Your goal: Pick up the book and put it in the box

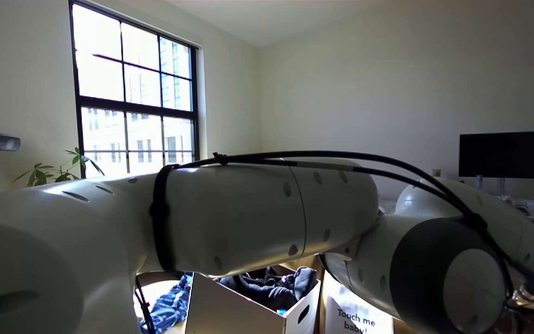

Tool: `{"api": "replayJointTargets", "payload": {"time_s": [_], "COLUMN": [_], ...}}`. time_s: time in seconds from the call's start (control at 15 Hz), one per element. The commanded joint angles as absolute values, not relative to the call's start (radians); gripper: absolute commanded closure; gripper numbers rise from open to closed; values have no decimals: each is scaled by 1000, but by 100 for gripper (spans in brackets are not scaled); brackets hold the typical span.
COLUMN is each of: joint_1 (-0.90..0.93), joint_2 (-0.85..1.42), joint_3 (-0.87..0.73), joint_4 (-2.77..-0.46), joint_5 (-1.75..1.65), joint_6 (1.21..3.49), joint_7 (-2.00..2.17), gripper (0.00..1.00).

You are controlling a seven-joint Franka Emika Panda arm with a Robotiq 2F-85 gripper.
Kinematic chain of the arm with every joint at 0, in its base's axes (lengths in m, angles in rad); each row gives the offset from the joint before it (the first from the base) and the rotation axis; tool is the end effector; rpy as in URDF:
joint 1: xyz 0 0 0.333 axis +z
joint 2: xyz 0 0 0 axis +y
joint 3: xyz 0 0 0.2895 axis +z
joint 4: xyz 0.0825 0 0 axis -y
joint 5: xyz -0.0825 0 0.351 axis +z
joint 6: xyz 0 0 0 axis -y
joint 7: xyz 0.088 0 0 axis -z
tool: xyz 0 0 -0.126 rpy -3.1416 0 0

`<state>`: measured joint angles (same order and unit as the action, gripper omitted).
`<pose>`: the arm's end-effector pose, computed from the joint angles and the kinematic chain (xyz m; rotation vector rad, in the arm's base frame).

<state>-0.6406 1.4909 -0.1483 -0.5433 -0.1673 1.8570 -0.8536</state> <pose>0.5305 -0.4772 0.0585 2.9771 0.3738 -0.5140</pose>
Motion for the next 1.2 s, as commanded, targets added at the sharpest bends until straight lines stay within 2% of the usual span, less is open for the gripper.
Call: {"api": "replayJointTargets", "payload": {"time_s": [0.0, 0.2, 0.33, 1.13], "joint_1": [-638, -643, -651, -710], "joint_2": [1491, 1491, 1487, 1480], "joint_3": [-138, -142, -149, -144], "joint_4": [-587, -581, -574, -548], "joint_5": [-173, -169, -164, -149], "joint_6": [1883, 1858, 1842, 1737], "joint_7": [-879, -863, -832, -727], "gripper": [69, 90, 100, 100]}}
